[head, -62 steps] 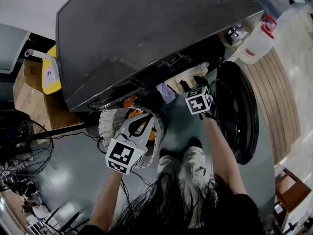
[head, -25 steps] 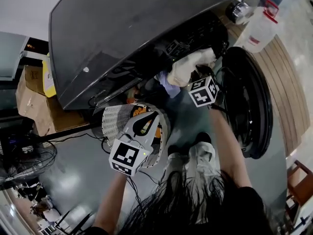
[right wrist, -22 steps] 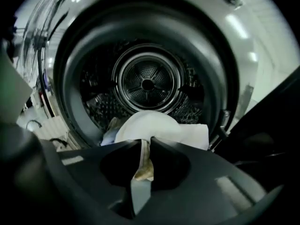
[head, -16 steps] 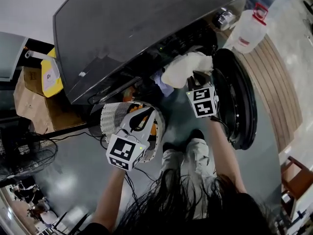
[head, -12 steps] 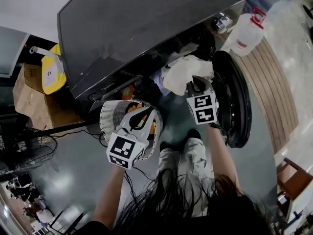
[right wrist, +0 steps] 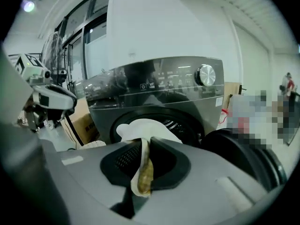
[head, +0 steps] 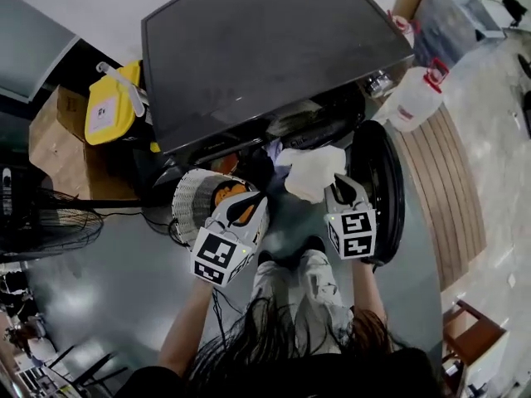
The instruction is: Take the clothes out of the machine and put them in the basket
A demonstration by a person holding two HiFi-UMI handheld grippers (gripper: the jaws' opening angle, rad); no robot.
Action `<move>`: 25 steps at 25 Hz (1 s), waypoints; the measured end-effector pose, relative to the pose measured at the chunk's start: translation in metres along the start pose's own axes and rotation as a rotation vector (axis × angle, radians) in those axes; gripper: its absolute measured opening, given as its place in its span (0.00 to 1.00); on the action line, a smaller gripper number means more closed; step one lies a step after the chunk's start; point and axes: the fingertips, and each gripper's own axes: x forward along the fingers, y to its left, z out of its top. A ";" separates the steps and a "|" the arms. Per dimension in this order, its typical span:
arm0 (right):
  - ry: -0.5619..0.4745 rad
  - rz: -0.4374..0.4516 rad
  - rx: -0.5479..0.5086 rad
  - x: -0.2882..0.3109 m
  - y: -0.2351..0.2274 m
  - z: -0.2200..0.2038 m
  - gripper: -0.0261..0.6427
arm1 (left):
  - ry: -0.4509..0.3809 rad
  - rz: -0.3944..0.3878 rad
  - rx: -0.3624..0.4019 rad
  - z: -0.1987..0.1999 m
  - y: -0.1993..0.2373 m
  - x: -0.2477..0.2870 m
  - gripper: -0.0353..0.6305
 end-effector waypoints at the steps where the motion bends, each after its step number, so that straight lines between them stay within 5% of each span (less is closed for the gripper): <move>1: -0.007 0.015 0.008 -0.010 0.003 0.005 0.13 | -0.001 0.007 -0.001 0.003 -0.001 -0.004 0.05; 14: -0.120 0.224 -0.161 -0.114 0.051 0.124 0.13 | -0.035 0.152 -0.052 0.030 -0.020 -0.064 0.13; 25: -0.268 0.432 -0.260 -0.157 0.110 0.234 0.13 | 0.015 0.260 -0.054 0.021 -0.031 -0.094 0.36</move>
